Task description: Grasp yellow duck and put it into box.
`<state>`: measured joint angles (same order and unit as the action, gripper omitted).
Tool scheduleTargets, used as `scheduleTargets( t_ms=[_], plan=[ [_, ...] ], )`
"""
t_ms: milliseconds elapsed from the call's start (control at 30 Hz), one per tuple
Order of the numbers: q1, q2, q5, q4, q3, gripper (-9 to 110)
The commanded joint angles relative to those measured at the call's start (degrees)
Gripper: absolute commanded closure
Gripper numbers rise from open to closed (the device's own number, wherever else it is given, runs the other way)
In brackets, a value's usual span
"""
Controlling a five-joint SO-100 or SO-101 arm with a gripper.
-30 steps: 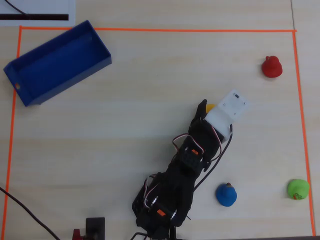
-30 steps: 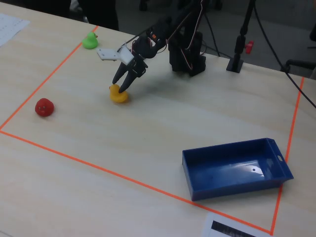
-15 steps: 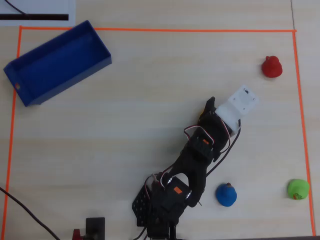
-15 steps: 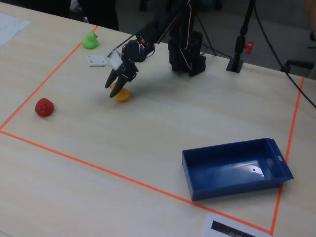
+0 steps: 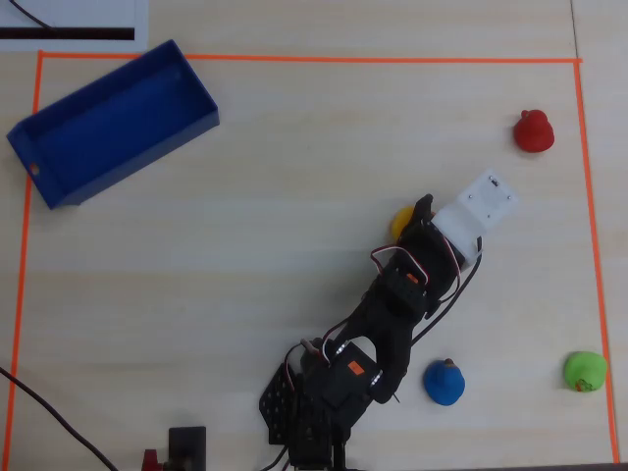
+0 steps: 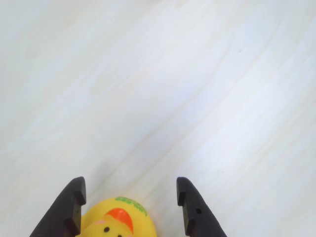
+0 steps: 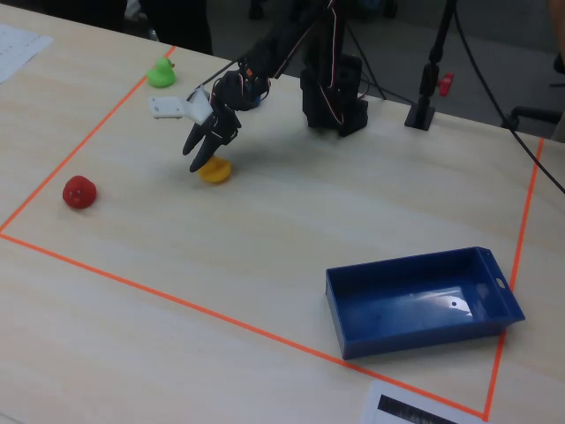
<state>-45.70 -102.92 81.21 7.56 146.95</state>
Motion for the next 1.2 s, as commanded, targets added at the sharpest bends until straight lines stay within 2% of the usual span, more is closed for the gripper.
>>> scheduleTargets(
  t_ms=[0,333,467,633,767,967,1167],
  plan=[
    [-0.09,-4.66,2.11,1.49,3.6,78],
    [2.2,-12.39,8.79,4.39,16.7,79],
    [2.46,-12.74,11.51,2.81,16.79,101],
    [1.49,-12.92,9.32,0.7,13.1,101],
    [2.99,-14.68,4.75,-14.24,1.85,101],
    [14.24,-27.51,-4.48,-47.9,-13.97,101],
    [29.79,-49.04,-5.98,-76.11,-10.46,101]
  ],
)
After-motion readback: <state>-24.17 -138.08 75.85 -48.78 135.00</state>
